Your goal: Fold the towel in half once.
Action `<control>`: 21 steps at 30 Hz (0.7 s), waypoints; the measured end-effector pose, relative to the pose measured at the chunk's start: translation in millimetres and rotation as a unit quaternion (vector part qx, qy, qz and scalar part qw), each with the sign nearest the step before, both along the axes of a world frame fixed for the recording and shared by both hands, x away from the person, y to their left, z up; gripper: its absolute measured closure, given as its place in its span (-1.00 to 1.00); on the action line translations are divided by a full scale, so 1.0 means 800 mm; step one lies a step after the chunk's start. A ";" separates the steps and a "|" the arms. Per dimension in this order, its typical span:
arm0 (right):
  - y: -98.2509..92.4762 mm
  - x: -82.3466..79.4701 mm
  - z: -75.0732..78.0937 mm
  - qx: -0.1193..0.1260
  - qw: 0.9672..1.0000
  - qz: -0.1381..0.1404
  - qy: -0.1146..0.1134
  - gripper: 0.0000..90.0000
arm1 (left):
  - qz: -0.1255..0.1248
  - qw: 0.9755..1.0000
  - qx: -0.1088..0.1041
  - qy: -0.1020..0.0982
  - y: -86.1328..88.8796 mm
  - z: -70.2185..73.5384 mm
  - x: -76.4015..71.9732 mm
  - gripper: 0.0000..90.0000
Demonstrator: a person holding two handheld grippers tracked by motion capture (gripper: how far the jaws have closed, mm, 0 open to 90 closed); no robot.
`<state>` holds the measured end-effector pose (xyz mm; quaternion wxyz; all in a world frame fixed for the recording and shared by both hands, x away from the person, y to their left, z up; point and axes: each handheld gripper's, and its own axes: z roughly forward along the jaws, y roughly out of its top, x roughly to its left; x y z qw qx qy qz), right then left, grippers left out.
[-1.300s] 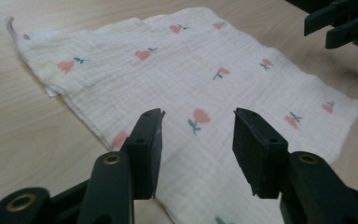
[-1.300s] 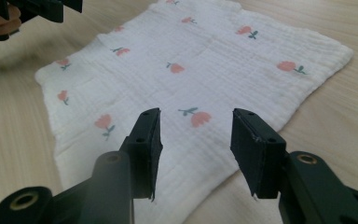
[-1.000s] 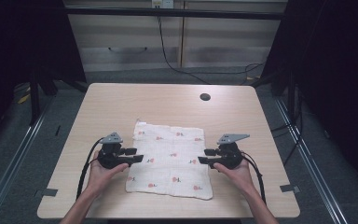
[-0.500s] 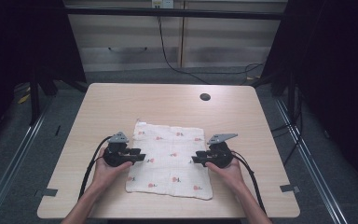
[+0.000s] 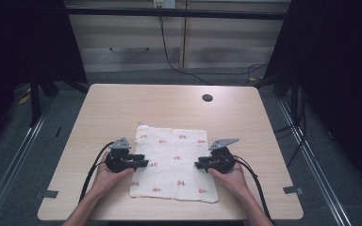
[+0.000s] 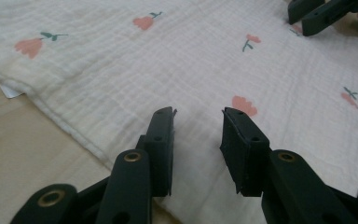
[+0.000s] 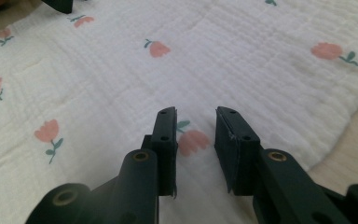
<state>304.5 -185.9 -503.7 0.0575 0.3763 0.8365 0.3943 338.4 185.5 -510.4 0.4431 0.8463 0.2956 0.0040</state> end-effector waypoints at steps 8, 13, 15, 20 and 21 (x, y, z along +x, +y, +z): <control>-0.006 -0.012 0.003 -0.012 1.000 0.003 0.006 0.54 | -0.003 1.000 0.011 -0.003 -0.010 0.002 -0.014 0.43; -0.013 -0.018 0.003 -0.002 1.000 0.004 0.016 0.55 | -0.009 1.000 0.010 0.001 -0.013 0.003 -0.021 0.44; -0.016 -0.021 0.004 -0.002 1.000 0.002 0.022 0.55 | -0.012 1.000 0.010 0.001 -0.016 0.003 -0.025 0.44; -0.024 -0.027 0.004 0.003 1.000 0.006 0.029 0.56 | -0.020 1.000 0.016 -0.004 -0.026 0.005 -0.040 0.44; -0.025 -0.029 0.004 0.005 0.999 0.007 0.032 0.56 | -0.024 0.999 0.022 -0.005 -0.028 0.005 -0.042 0.44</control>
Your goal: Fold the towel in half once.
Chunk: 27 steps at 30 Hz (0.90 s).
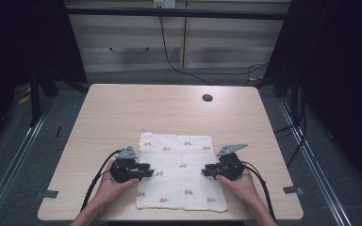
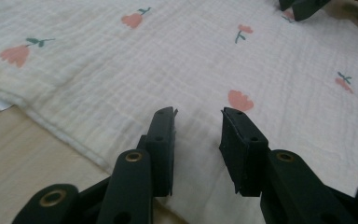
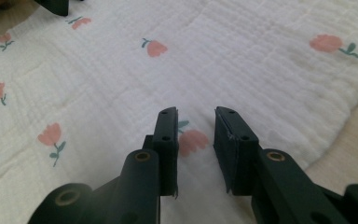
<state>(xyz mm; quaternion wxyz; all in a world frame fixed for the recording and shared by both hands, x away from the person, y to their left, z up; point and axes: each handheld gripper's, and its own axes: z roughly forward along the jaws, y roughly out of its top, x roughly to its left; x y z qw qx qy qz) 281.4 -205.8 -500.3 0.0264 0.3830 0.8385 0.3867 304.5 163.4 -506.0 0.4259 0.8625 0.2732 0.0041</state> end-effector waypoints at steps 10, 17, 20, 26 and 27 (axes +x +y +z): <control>-0.002 -0.015 0.002 -0.004 1.000 0.002 0.007 0.53 | 0.024 1.000 -0.010 -0.001 -0.003 0.007 0.015 0.34; -0.002 -0.018 0.004 0.009 1.000 0.007 0.023 0.26 | 0.024 1.000 0.011 -0.006 -0.007 0.003 0.016 0.36; -0.003 -0.013 0.010 0.015 1.000 -0.017 0.012 0.18 | 0.022 1.000 0.014 -0.011 -0.007 0.002 0.016 0.37; -0.020 0.022 0.027 0.006 0.998 -0.042 -0.042 0.30 | 0.021 1.000 0.015 -0.018 -0.005 0.001 0.011 0.38; -0.024 0.031 0.027 0.002 0.998 -0.053 -0.046 0.30 | 0.021 1.000 0.014 -0.016 -0.005 0.001 0.011 0.38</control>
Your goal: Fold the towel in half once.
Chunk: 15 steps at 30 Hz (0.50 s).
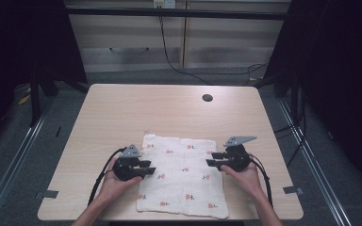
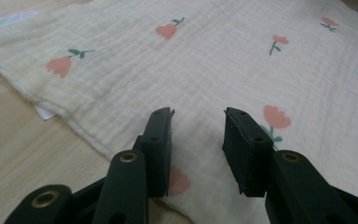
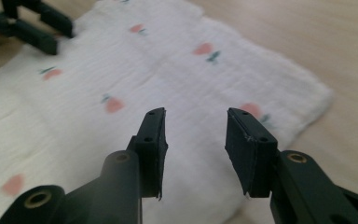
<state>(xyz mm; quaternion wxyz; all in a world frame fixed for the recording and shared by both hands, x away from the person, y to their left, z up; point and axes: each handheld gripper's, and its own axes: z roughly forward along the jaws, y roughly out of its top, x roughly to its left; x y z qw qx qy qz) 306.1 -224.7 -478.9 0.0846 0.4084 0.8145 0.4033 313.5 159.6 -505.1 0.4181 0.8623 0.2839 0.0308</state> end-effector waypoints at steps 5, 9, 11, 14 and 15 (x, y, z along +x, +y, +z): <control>-0.004 0.041 -0.003 0.009 0.999 -0.036 -0.003 0.28 | 0.006 1.000 0.002 -0.006 0.003 -0.001 0.003 0.40; -0.004 0.066 -0.003 -0.006 0.999 -0.049 -0.005 0.35 | 0.005 1.000 -0.004 -0.002 0.006 -0.001 0.005 0.41; -0.008 0.075 -0.003 -0.001 0.998 -0.062 0.000 0.36 | 0.005 1.000 -0.004 -0.003 0.007 -0.001 0.006 0.41; -0.008 0.085 -0.007 -0.011 0.998 -0.068 0.006 0.39 | 0.012 1.000 -0.023 0.013 0.011 -0.004 0.009 0.40; -0.007 0.088 -0.008 -0.014 0.998 -0.063 0.011 0.39 | 0.012 0.999 -0.029 0.016 0.013 -0.005 0.010 0.40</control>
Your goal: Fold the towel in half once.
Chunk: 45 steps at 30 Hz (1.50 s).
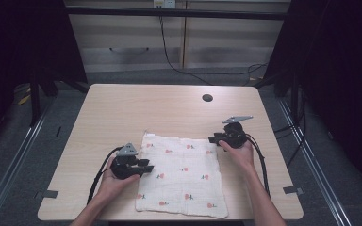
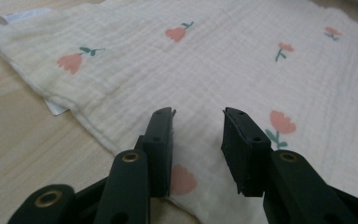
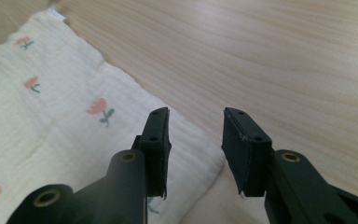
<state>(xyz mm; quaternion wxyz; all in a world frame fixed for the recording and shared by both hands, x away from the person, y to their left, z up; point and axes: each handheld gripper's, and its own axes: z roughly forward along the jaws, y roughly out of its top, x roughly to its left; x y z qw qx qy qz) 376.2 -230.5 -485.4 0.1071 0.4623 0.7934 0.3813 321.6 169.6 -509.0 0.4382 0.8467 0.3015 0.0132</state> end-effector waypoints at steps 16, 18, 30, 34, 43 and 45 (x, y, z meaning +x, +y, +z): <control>0.011 0.005 -0.017 -0.050 0.999 0.010 0.012 0.75 | 0.001 1.000 0.004 -0.006 0.000 0.000 0.000 0.41; 0.011 0.004 -0.018 -0.049 0.999 0.015 0.011 0.86 | 0.000 1.000 0.002 -0.005 0.000 0.000 0.000 0.41; -0.007 0.001 -0.003 0.011 1.000 -0.006 -0.015 0.94 | -0.002 1.000 0.021 -0.011 0.000 0.003 -0.003 0.43; -0.015 -0.006 -0.001 0.017 1.000 -0.010 -0.018 0.94 | -0.003 1.000 0.019 -0.002 0.001 0.004 -0.007 0.43; -0.011 -0.016 -0.012 0.022 1.000 0.000 -0.021 0.94 | -0.009 1.000 -0.003 0.009 0.014 0.023 -0.002 0.39; -0.010 -0.018 -0.012 0.020 1.000 0.001 -0.021 0.94 | 0.017 1.000 -0.016 0.007 0.025 0.030 0.012 0.37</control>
